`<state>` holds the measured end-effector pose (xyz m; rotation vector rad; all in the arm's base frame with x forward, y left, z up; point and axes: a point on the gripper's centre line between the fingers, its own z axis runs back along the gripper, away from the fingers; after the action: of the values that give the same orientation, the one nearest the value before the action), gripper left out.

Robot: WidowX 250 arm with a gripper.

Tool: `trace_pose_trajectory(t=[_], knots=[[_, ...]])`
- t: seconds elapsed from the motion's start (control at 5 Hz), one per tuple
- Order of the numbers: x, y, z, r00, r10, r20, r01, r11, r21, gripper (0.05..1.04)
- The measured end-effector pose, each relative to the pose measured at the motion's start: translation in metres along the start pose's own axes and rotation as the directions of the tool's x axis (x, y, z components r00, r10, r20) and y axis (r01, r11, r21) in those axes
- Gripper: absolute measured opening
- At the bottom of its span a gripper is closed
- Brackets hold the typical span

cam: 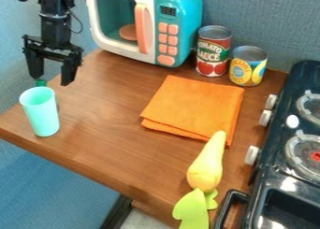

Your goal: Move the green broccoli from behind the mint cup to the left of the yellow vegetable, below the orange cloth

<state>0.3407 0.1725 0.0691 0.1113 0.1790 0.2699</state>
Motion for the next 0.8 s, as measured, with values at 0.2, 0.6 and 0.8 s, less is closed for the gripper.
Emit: trace_pose_trajectory(t=[0.2,0.6,0.8], knots=[[0.000,0.004,-0.005,0.999,0.018,-0.032,-0.018,1.000,0.013,1.004],[0.000,0.025,-0.005,0.996,0.068,-0.062,-0.066,0.997,0.034,1.004],[0.001,0.026,-0.009,0.995,0.070,-0.076,-0.067,0.997,0.033,1.004]])
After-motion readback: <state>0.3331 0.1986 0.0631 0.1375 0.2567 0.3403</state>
